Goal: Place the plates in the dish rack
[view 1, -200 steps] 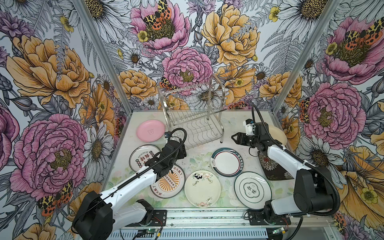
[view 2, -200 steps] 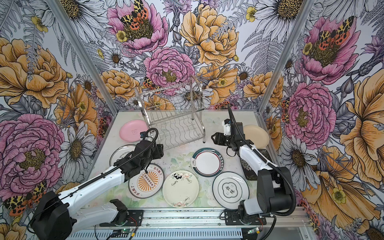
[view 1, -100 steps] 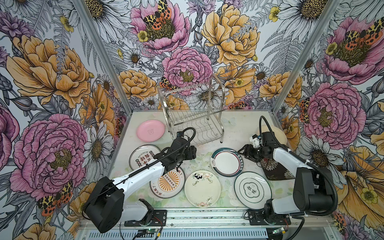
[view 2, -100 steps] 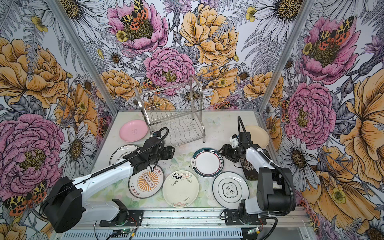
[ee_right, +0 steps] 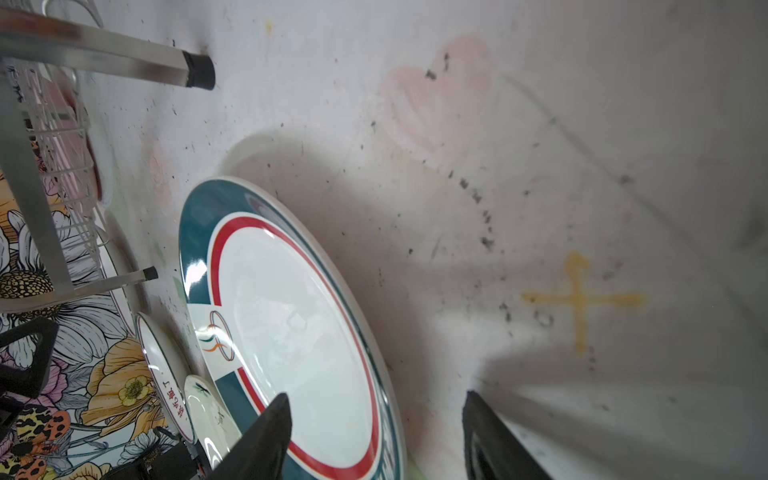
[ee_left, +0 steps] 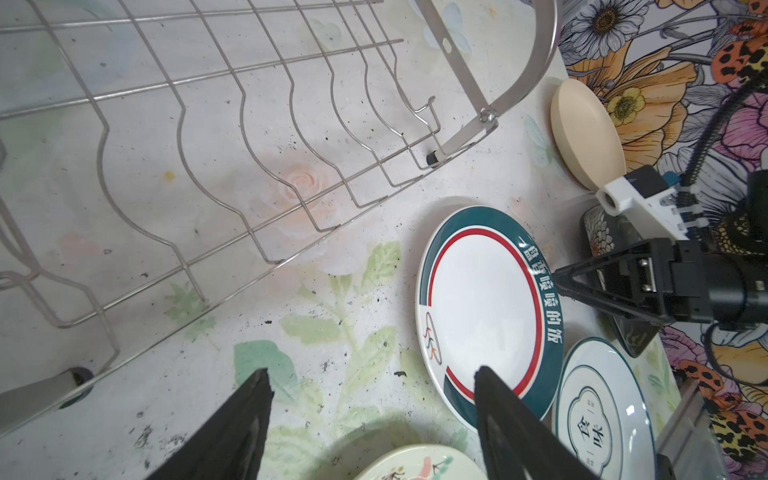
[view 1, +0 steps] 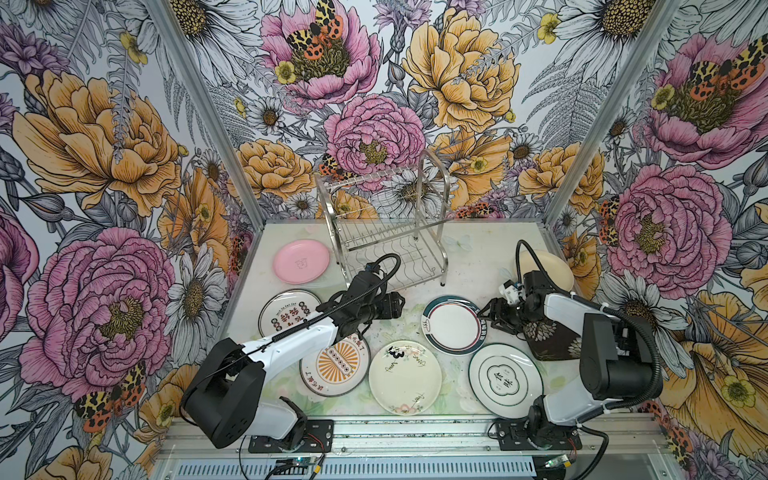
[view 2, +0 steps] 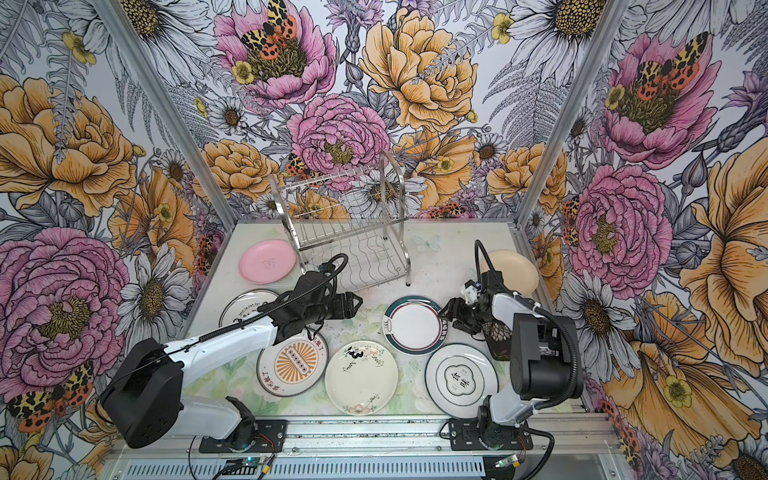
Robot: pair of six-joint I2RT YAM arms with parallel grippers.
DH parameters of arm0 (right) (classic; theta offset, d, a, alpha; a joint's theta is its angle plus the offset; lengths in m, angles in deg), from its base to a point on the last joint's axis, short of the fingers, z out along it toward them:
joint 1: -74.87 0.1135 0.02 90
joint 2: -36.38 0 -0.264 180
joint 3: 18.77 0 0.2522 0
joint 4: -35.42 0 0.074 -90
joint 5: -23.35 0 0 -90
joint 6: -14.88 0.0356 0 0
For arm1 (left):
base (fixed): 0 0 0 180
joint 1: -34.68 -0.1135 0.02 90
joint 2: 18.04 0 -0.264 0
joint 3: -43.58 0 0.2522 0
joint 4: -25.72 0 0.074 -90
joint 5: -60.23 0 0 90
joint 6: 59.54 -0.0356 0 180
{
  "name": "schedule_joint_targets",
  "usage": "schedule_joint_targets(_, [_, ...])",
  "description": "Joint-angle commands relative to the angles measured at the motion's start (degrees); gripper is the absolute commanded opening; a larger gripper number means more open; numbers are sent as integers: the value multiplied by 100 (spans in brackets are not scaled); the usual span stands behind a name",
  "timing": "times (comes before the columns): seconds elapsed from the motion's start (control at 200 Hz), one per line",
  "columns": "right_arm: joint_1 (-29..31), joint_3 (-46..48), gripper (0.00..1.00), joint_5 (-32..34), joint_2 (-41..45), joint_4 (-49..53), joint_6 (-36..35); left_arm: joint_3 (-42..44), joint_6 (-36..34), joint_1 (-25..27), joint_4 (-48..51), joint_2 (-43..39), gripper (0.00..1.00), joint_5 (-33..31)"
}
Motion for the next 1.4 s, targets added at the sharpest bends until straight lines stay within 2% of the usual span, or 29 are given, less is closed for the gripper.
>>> schedule_joint_targets(0.0, [-1, -66, 65, -118, -132, -25, -432, -151, -103, 39, -257, 63, 77, 245])
schedule_joint_targets(0.35, [43, -102, 53, -283, -448, -28, -835, -169, -112, -21, -419, 260, 78, 486])
schedule_joint_targets(0.771, [245, -205, 45, -213, -524, -20, -873, -274, -156, -62, -481, 472, 77, 661])
schedule_joint_targets(1.091, [290, -361, 26, -75, -621, 31, -860, -274, -147, -72, -521, 501, 77, 695])
schedule_joint_targets(1.396, [319, -407, 0, -65, -629, 129, -1019, -248, -130, -75, -524, 484, 78, 693])
